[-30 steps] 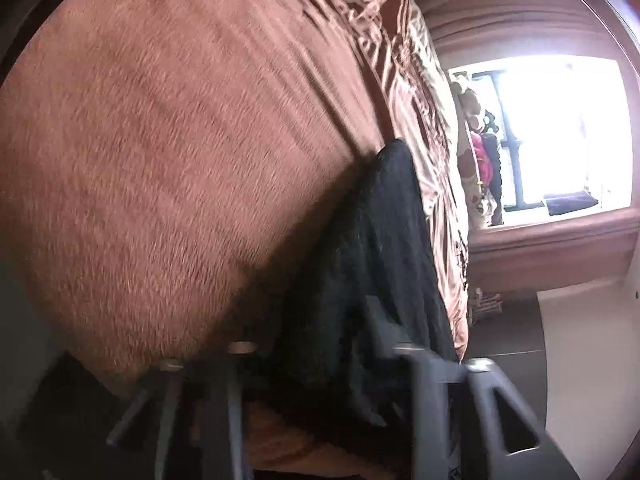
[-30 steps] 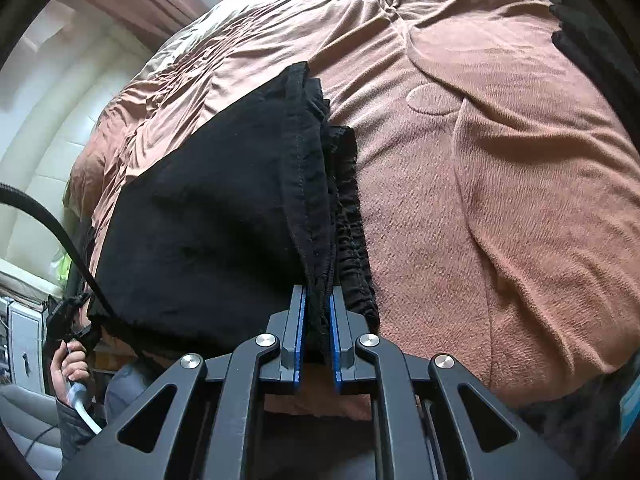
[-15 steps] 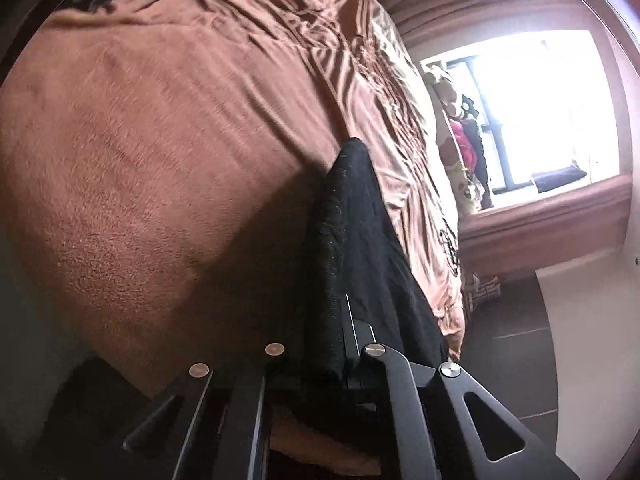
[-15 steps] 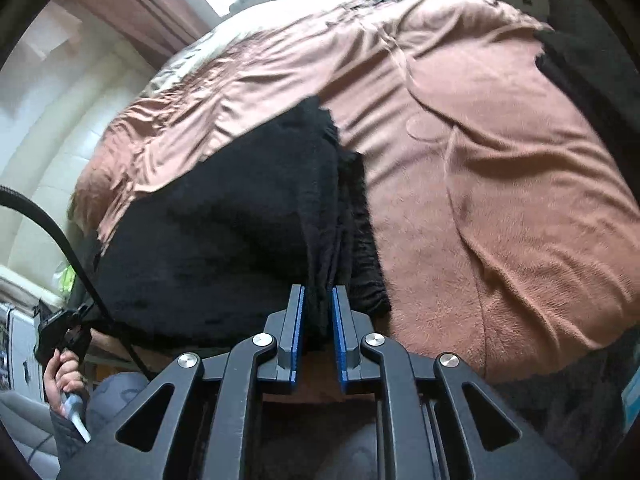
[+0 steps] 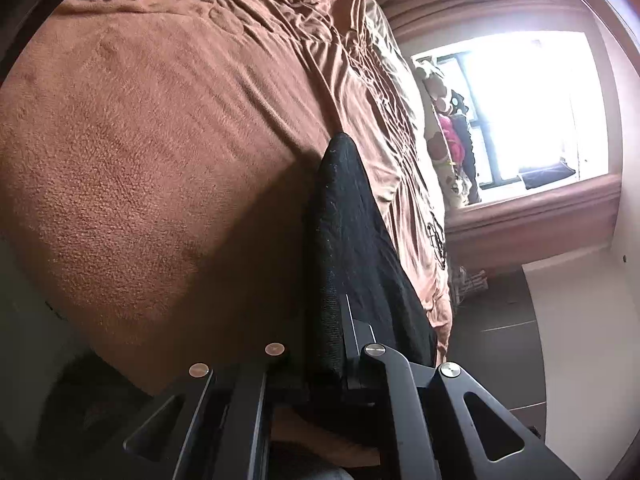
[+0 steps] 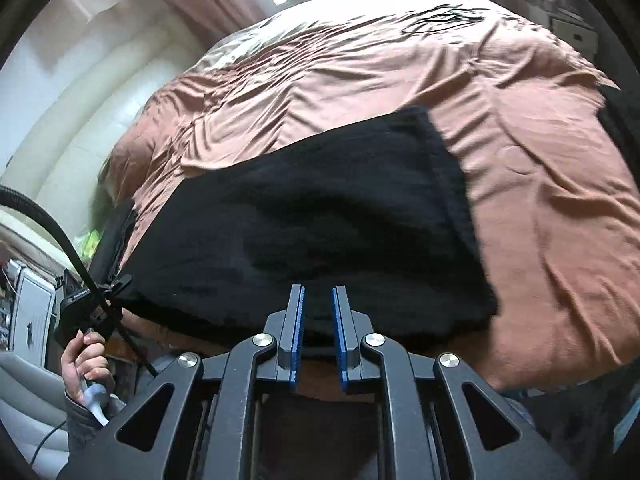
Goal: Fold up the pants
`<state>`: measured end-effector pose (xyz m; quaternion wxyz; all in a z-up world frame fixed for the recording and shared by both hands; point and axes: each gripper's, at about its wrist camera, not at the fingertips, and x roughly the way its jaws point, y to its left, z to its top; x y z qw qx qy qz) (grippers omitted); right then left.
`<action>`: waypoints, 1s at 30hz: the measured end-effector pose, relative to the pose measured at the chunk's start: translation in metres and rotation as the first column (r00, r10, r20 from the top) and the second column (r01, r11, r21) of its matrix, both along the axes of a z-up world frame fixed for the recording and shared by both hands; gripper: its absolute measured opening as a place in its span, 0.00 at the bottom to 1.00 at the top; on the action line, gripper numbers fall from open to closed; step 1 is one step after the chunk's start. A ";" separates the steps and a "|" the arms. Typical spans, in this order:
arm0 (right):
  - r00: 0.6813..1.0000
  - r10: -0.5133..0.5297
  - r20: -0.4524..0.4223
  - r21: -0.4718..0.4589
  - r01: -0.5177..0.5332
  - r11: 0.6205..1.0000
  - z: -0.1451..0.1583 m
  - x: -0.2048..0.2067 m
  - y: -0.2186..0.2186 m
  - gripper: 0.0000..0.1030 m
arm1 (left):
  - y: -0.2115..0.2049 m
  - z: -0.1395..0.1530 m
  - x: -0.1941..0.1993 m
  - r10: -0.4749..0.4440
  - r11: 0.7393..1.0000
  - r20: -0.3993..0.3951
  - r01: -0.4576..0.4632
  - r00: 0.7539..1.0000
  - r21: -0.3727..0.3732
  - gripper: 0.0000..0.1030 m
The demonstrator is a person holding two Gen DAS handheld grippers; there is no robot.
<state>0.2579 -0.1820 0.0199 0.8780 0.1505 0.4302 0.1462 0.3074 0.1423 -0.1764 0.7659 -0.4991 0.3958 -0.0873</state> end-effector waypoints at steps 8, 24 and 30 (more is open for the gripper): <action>0.996 0.079 -0.043 -0.027 -0.081 0.996 -0.011 0.044 0.059 0.10 | 0.007 -0.019 -0.004 0.000 0.999 -0.013 -0.001 1.000 -0.049 0.09; 0.977 0.149 -0.151 -0.077 -0.162 0.984 -0.062 0.121 0.128 0.10 | 0.009 -0.032 -0.014 0.016 0.995 -0.013 -0.017 1.000 -0.101 0.10; 0.966 0.179 -0.187 -0.084 -0.197 0.977 -0.071 0.110 0.138 0.10 | 0.008 -0.035 -0.019 0.017 0.995 -0.018 -0.019 1.000 -0.099 0.10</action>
